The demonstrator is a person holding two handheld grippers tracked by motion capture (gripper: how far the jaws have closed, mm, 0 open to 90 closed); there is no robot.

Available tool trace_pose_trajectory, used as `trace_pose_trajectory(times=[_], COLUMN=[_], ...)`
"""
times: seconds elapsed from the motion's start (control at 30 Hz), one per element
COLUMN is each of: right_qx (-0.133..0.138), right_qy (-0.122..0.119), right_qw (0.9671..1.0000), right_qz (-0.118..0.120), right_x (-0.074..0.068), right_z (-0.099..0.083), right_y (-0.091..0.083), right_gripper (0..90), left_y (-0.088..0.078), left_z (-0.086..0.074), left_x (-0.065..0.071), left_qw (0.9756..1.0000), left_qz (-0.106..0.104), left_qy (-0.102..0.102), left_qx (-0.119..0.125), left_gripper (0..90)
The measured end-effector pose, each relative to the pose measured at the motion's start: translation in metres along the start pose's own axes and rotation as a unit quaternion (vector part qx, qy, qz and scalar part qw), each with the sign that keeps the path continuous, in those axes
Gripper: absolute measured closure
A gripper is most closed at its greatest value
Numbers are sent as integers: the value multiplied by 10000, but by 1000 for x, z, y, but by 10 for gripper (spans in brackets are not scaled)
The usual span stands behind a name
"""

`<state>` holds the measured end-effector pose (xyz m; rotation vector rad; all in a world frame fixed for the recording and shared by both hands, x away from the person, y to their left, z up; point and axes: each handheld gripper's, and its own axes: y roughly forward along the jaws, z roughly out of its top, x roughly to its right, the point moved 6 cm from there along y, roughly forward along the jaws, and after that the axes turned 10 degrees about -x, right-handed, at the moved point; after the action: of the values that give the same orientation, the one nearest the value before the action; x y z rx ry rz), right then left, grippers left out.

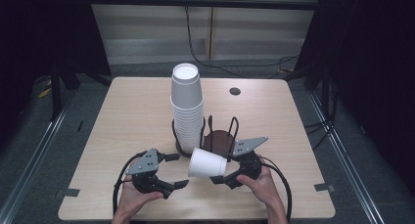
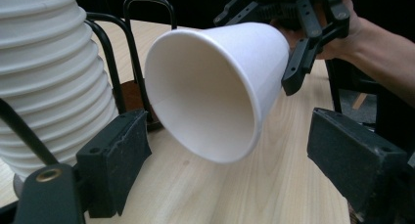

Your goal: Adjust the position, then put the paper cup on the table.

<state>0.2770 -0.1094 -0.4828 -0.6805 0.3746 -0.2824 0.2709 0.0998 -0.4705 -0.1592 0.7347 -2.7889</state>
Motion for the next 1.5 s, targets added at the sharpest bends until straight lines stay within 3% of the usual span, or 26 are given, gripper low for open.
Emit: trace_pose_trajectory(times=[0.33,0.83,0.87,1.17,1.27,1.5], right_qx=[403,753,785,924,957,928], right_qy=[-160,-293,-313,-434,-476,-500], right_qw=[9989,9959,9955,9938,9932,9934], right_qz=[148,397,434,444,469,456], right_x=[-5,-10,-10,-15,-16,-17], right_z=[1,3,3,6,5,1], right_y=[4,6,6,5,5,5], right_gripper=[237,237,238,238,239,240], left_y=[-2,3,3,4,7,16], left_z=[3,4,6,6,8,12], left_x=[0,-1,-2,0,0,1], left_qw=[9996,9988,9983,9982,9977,9979], left_qz=[-17,-120,-109,-183,-222,-373], left_qy=[-20,-136,-213,-173,-245,-187], left_qx=[270,463,527,548,591,487], left_gripper=[156,155,155,151,97,45])
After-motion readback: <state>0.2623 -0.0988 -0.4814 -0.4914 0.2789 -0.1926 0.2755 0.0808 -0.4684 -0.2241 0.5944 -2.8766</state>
